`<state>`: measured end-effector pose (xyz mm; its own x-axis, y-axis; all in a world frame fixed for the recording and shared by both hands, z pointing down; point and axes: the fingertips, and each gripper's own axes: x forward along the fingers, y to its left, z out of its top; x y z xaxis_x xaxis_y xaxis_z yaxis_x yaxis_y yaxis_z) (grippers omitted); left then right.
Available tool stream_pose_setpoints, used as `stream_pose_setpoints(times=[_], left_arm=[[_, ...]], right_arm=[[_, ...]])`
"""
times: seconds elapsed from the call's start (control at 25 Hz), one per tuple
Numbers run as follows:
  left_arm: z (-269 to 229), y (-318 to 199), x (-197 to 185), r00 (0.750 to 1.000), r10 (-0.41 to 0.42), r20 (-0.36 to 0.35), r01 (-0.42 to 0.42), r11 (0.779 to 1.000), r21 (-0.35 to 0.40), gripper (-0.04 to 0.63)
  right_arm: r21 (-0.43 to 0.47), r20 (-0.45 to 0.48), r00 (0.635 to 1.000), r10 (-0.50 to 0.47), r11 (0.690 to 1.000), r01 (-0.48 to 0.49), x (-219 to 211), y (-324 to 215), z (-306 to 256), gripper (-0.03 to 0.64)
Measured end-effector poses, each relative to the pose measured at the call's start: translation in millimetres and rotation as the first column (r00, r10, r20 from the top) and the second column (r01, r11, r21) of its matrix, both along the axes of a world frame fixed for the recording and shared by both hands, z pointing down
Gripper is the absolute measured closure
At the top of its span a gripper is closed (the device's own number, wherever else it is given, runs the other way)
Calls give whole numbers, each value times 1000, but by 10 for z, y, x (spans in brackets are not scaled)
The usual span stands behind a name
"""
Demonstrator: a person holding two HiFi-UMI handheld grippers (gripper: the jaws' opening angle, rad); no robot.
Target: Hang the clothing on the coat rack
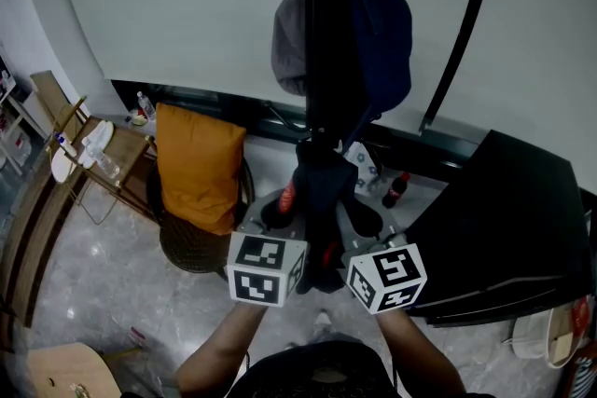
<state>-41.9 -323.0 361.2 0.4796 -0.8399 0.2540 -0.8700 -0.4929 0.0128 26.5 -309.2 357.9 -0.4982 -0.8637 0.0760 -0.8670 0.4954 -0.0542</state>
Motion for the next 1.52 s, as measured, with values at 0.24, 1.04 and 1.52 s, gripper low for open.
stream_pose_setpoints(times=[0.24, 1.04, 1.52], left_arm=[[31, -27, -7, 1000, -7, 4, 7, 1000, -8, 568], [114, -210, -9, 1000, -23, 11, 23, 999, -24, 568], [158, -337, -19, 999, -33, 4, 33, 999, -33, 568]], right_arm=[[-9, 5, 1000, -7, 1000, 7, -9, -44, 38, 592], [-30, 5, 999, -35, 999, 35, -48, -229, 143, 592], [-37, -2, 999, -52, 998, 51, -76, -345, 186, 592]])
